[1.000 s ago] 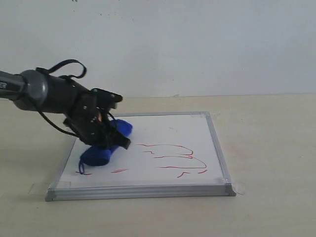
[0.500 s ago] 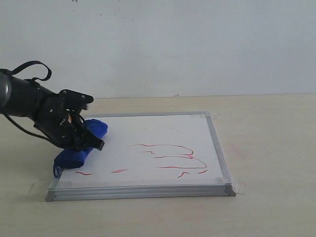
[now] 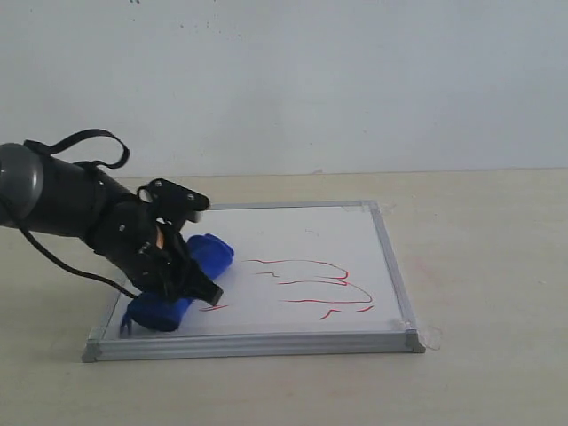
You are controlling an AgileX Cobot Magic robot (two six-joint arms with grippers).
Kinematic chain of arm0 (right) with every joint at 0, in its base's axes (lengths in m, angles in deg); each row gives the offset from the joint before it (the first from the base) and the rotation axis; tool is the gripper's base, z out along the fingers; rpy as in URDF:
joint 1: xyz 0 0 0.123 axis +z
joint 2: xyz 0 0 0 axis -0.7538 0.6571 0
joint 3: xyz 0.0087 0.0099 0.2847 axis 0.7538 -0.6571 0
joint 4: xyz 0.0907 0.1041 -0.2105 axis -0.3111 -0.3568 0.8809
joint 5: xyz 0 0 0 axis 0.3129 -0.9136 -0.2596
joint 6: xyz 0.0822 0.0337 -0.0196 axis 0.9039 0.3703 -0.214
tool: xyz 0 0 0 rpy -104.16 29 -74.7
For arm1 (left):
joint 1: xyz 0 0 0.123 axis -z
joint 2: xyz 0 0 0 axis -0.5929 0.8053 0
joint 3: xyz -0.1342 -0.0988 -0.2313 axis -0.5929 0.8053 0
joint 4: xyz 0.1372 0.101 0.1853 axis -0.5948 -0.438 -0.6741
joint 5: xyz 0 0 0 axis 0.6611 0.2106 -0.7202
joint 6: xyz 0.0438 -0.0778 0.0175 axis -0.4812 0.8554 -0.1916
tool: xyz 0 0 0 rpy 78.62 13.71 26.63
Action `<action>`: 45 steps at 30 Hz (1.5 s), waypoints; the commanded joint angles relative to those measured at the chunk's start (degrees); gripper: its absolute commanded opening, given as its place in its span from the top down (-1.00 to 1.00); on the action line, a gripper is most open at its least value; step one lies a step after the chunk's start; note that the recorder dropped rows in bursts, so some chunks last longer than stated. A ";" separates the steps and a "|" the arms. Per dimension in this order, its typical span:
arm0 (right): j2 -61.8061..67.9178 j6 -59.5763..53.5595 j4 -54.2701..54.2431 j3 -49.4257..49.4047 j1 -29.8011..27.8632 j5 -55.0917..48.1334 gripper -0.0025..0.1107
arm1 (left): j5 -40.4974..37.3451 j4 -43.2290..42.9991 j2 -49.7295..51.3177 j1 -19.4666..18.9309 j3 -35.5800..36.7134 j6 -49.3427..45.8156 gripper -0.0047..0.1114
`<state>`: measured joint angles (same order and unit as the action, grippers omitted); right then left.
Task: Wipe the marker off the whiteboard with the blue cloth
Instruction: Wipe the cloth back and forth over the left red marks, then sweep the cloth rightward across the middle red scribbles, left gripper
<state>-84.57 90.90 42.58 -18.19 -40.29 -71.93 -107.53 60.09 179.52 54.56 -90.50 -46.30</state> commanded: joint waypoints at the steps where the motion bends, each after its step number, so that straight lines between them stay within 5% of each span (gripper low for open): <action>1: -0.30 -0.21 -0.03 0.06 -0.10 0.37 0.93 | -5.99 4.83 2.37 7.03 3.78 0.46 0.85; 6: -0.30 -0.21 -0.03 0.06 -0.10 0.37 0.93 | -2.09 2.74 -0.83 4.98 8.44 1.39 0.85; 13: -0.30 -0.21 -0.03 0.06 -0.10 0.37 0.93 | -1.47 1.10 -1.90 -8.53 10.35 3.83 0.85; 18: -0.30 -0.21 -0.03 0.06 -0.10 0.37 0.93 | 0.26 0.98 -1.81 -11.84 10.35 3.83 0.85; 24: -0.30 -0.21 -0.03 0.06 -0.10 0.37 0.93 | 1.37 1.69 -0.92 -6.32 10.35 3.83 0.85; 31: -0.30 -0.21 -0.03 0.06 -0.10 0.37 0.93 | 4.43 8.25 -0.67 7.86 8.70 1.84 0.85; 34: -0.30 -0.21 -0.03 0.06 -0.10 0.37 0.93 | 4.43 8.25 -0.67 8.71 8.60 -0.02 0.85; 36: -0.30 -0.21 -0.03 0.06 -0.10 0.37 0.93 | 2.46 6.49 -0.67 5.50 8.60 -0.02 0.85; 42: -0.30 -0.21 -0.03 0.06 -0.10 0.67 0.93 | -1.99 0.32 -0.67 -12.48 8.60 2.38 0.85; 45: -0.30 -0.21 -0.03 0.06 -0.10 0.73 0.93 | -1.83 0.21 -0.67 -12.91 8.60 2.38 0.85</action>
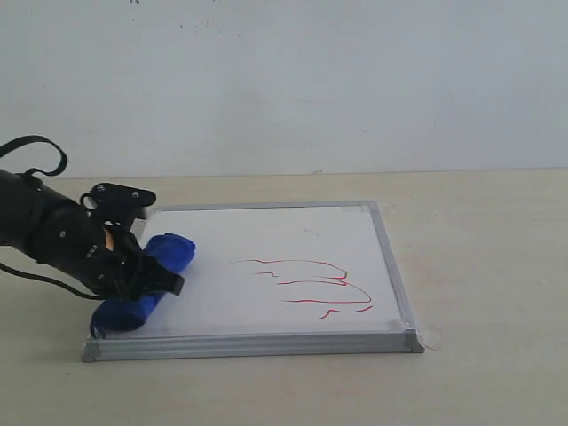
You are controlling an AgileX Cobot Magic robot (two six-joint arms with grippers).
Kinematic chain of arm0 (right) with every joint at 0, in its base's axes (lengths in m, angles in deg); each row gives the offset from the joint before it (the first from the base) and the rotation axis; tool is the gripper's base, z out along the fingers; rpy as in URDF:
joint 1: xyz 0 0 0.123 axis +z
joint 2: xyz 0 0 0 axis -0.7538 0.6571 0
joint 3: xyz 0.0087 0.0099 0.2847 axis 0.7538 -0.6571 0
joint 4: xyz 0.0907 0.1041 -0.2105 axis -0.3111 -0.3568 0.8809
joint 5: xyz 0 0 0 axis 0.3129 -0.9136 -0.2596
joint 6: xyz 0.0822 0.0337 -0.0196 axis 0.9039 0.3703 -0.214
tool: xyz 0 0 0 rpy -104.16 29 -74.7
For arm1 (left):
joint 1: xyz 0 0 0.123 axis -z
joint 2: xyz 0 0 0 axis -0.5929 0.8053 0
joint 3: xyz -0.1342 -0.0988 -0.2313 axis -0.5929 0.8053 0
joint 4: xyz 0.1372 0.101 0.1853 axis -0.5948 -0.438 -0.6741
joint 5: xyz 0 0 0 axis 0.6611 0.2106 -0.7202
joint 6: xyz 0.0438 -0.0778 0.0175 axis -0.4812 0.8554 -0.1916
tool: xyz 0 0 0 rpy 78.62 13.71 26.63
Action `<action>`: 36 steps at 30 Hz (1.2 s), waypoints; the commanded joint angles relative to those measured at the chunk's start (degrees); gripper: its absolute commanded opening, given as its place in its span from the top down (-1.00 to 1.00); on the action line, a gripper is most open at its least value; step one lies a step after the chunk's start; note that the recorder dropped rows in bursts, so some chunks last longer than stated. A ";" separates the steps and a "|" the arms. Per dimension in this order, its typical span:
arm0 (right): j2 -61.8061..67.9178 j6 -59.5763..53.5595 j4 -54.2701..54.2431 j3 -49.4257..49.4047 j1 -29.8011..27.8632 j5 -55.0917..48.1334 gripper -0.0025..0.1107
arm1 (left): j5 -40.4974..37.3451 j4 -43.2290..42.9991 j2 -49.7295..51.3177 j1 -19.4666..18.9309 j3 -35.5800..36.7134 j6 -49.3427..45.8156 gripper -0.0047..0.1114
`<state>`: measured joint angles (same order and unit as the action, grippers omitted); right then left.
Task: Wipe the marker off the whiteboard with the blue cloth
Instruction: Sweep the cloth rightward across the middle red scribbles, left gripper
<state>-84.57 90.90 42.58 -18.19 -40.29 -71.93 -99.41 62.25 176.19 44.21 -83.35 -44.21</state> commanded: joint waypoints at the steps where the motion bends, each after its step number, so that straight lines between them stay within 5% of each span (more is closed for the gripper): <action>1: -0.30 -0.21 -0.03 0.06 -0.10 0.47 0.93 | -9.65 -1.72 2.67 -1.47 1.45 0.29 0.85; 11: -0.30 -0.21 -0.03 0.06 -0.10 0.47 0.93 | -5.35 3.18 2.67 18.19 0.57 1.81 0.85; 16: -0.30 -0.21 -0.03 0.06 -0.10 0.47 0.93 | -5.58 3.82 2.67 22.77 -1.63 2.21 0.85; 20: -0.30 -0.21 -0.03 0.06 -0.10 0.47 0.93 | -7.09 1.99 2.67 20.50 -1.60 2.21 0.85; 31: -0.30 -0.21 -0.03 0.06 -0.10 0.47 0.93 | -10.56 -1.68 2.89 1.66 -2.89 4.11 0.85; 36: -0.30 -0.21 -0.03 0.06 -0.10 0.47 0.93 | -13.06 -0.65 3.14 1.01 -6.52 2.98 0.85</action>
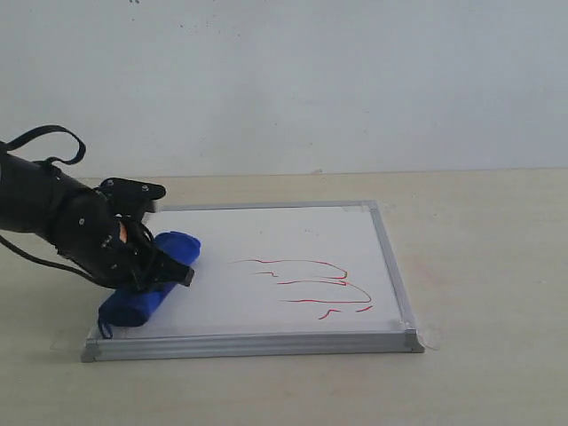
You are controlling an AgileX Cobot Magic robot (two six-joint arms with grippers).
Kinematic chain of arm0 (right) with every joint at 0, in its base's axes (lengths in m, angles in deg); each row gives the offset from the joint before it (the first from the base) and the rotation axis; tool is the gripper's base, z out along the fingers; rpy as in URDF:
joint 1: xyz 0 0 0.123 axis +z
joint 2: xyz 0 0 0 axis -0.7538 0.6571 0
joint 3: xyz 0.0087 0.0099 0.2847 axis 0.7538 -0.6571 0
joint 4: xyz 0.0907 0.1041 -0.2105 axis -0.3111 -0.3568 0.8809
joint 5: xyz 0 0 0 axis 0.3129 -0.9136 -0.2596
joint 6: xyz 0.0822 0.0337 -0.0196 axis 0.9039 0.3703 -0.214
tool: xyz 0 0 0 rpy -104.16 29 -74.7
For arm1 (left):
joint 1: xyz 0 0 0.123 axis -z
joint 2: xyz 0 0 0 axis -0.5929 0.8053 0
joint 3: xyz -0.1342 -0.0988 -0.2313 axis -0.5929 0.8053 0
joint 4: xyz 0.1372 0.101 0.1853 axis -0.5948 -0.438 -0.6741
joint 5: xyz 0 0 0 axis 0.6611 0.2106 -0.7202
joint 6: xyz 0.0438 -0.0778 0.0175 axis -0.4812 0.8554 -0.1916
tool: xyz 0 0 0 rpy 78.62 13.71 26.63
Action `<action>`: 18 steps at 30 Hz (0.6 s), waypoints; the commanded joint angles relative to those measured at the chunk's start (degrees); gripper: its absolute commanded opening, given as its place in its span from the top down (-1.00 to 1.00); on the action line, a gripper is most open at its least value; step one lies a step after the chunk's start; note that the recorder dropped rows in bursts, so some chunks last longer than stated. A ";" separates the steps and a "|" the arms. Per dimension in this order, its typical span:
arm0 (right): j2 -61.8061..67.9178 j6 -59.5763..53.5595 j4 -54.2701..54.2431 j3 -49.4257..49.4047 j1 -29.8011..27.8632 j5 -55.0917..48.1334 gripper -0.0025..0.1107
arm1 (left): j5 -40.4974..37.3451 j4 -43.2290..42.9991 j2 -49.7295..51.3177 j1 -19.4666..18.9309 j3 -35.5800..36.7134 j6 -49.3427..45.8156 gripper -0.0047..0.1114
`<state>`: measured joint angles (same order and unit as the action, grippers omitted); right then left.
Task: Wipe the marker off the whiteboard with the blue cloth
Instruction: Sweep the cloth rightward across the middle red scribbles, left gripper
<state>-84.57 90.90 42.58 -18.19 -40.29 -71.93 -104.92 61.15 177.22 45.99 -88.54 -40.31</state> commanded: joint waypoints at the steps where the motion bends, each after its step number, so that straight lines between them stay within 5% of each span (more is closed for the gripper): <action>1: -0.30 -0.21 -0.03 0.06 -0.10 0.47 0.93 | -8.07 1.67 2.23 -0.06 -2.08 -1.07 0.85; 18: -0.30 -0.21 -0.03 0.06 -0.10 0.47 0.93 | -14.22 5.99 11.98 20.02 -13.57 -4.39 0.85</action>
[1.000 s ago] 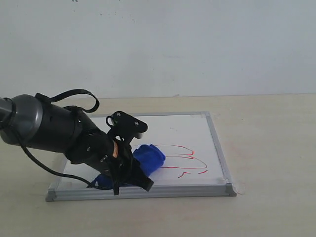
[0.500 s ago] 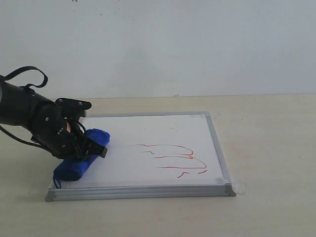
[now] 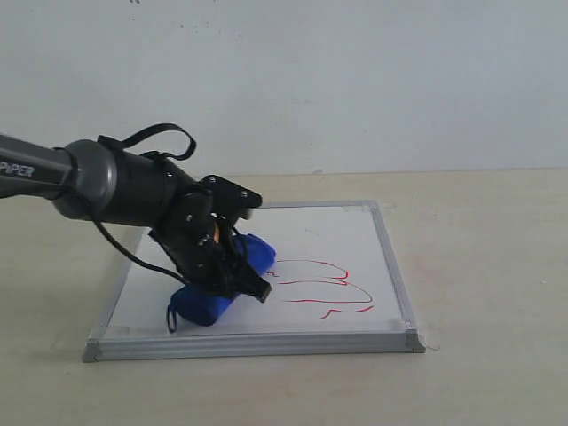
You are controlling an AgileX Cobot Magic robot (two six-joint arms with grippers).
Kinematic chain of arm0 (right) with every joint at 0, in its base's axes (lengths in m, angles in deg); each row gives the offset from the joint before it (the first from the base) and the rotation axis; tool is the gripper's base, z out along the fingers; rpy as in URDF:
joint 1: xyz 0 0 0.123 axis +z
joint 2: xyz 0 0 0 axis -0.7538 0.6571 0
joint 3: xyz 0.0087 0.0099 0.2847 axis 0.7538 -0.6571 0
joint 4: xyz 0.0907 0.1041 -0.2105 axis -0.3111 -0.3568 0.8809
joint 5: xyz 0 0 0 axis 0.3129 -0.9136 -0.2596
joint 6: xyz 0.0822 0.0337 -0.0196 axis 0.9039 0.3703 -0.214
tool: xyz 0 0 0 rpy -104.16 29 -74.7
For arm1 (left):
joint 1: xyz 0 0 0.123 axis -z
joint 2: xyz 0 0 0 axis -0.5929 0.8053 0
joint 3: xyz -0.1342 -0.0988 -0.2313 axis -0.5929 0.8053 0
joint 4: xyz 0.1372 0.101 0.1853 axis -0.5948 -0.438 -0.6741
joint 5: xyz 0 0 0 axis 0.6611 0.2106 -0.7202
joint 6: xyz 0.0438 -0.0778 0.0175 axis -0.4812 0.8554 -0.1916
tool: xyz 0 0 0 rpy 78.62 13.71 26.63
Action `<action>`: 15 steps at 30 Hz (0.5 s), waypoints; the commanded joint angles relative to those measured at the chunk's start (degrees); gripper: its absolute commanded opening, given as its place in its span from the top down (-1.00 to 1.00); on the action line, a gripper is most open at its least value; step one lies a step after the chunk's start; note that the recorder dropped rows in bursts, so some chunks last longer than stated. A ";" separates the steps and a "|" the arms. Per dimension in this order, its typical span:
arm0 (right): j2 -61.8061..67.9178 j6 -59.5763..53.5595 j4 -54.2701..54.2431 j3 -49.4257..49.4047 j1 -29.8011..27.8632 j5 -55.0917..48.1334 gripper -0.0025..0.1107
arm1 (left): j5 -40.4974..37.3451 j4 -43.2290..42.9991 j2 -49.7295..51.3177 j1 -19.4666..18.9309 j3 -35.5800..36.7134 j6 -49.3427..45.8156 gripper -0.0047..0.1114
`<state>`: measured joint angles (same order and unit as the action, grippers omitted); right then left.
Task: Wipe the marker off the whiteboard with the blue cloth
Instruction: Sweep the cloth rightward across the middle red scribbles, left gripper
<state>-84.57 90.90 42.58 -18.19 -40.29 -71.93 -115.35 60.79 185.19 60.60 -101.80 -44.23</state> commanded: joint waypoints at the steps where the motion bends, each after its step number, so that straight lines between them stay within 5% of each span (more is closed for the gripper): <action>1: -0.30 -0.21 -0.03 0.06 -0.10 0.47 0.93 | -3.91 7.10 3.69 6.03 -0.44 -0.82 0.85; 7: -0.30 -0.21 -0.03 0.06 -0.10 0.47 0.93 | -3.94 7.54 0.60 7.18 -0.44 -3.94 0.85; 15: -0.30 -0.21 -0.03 0.06 -0.10 0.47 0.93 | -5.37 5.17 0.23 -2.42 -0.44 -4.04 0.85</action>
<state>-84.57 90.90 42.58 -18.19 -40.29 -71.93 -116.79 67.13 184.34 62.33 -103.46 -48.13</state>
